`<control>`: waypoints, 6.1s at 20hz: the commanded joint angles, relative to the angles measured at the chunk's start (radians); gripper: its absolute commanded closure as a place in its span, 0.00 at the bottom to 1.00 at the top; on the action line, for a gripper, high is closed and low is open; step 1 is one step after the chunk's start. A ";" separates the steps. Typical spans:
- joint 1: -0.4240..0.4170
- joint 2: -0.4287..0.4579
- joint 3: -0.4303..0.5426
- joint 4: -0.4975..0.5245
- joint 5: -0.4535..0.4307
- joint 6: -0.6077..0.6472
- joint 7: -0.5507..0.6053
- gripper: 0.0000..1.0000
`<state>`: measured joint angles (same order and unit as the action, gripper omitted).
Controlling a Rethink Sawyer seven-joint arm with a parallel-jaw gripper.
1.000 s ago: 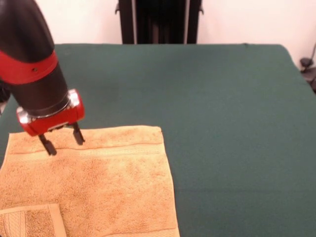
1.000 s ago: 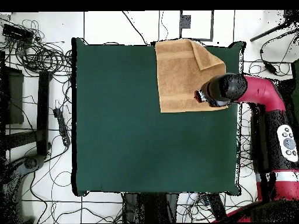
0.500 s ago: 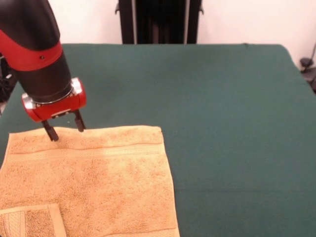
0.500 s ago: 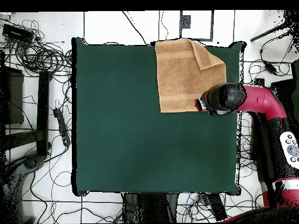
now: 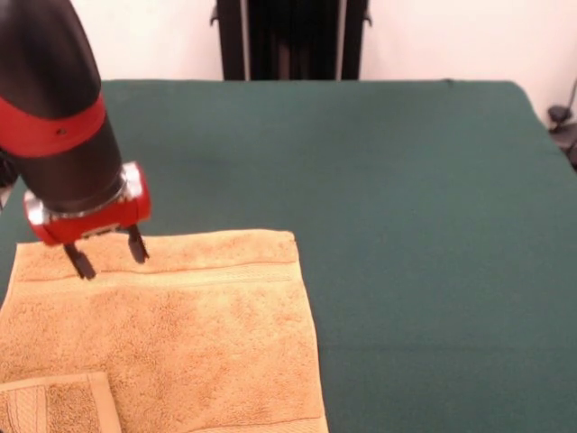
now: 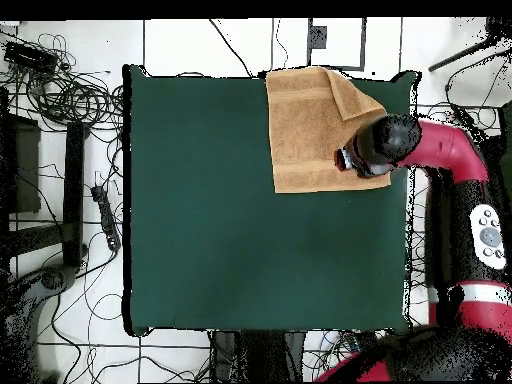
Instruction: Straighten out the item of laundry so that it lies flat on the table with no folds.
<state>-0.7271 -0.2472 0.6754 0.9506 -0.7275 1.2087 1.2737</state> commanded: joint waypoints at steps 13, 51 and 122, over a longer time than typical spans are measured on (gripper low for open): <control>0.224 0.337 0.372 -0.750 -0.400 0.337 -0.255 0.00; 0.038 0.475 1.458 -0.873 -1.425 0.536 -0.417 0.00; 0.018 0.523 1.996 -0.904 -1.942 0.490 -0.605 0.00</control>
<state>-0.7382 0.2967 2.7362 0.1552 -2.6180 1.6861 0.9630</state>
